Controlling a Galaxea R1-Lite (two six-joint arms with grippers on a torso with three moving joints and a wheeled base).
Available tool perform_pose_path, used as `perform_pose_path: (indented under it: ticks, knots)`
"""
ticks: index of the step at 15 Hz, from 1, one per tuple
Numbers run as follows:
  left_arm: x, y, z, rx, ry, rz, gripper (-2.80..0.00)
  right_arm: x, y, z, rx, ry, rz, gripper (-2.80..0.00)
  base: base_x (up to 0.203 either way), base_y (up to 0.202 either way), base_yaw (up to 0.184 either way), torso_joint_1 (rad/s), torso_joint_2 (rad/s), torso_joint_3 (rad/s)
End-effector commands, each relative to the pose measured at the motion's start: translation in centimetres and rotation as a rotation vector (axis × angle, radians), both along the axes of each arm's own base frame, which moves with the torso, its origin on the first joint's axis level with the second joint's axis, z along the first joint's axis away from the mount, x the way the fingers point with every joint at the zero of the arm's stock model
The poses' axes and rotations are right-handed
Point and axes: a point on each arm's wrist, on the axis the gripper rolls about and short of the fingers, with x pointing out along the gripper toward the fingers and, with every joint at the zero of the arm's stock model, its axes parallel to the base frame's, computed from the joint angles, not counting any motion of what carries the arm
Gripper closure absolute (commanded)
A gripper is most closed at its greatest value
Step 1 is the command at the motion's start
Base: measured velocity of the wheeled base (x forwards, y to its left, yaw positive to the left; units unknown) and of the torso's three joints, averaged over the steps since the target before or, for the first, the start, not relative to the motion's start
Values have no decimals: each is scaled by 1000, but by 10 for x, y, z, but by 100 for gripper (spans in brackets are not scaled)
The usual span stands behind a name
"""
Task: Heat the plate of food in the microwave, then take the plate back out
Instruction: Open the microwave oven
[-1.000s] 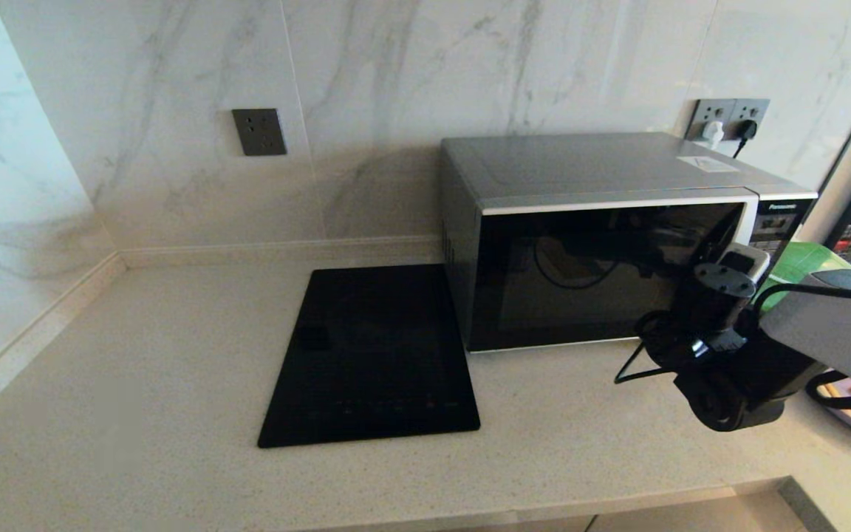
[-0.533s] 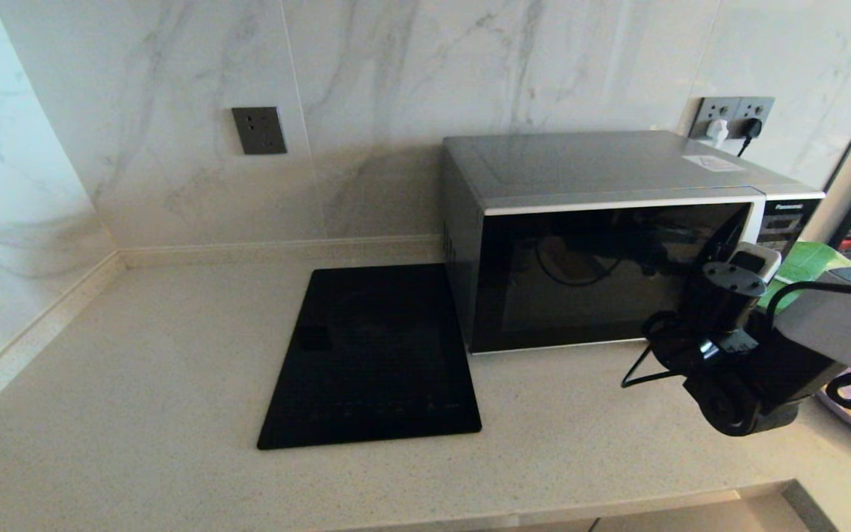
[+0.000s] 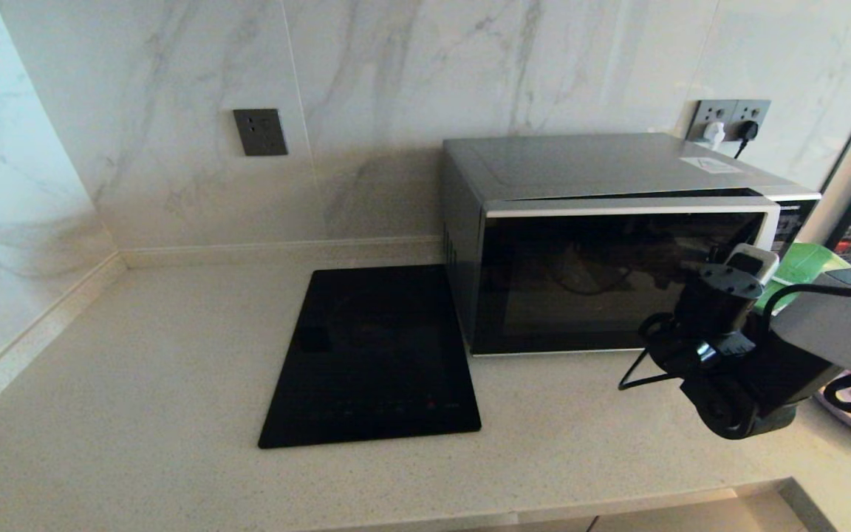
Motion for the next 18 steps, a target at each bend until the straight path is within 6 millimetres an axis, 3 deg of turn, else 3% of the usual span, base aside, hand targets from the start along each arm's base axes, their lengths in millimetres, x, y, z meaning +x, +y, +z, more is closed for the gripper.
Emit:
perform_pose_path:
  ticks: [1, 6, 14, 18]
  knots:
    - [0, 0, 0, -1, 0, 1, 0, 0, 4, -3, -1, 5, 7, 0, 0, 0, 0, 0, 0, 0]
    - [0, 0, 0, -1, 1, 1, 0, -17, 23, 11, 4, -13, 64, 0, 0, 0, 0, 0, 0, 0]
    - [0, 0, 0, -1, 1, 1, 0, -88, 84, 41, 21, -39, 263, 0, 0, 0, 0, 0, 0, 0]
    - [0, 0, 0, -1, 1, 1, 0, -94, 85, 34, 12, -7, 271, 0, 0, 0, 0, 0, 0, 0]
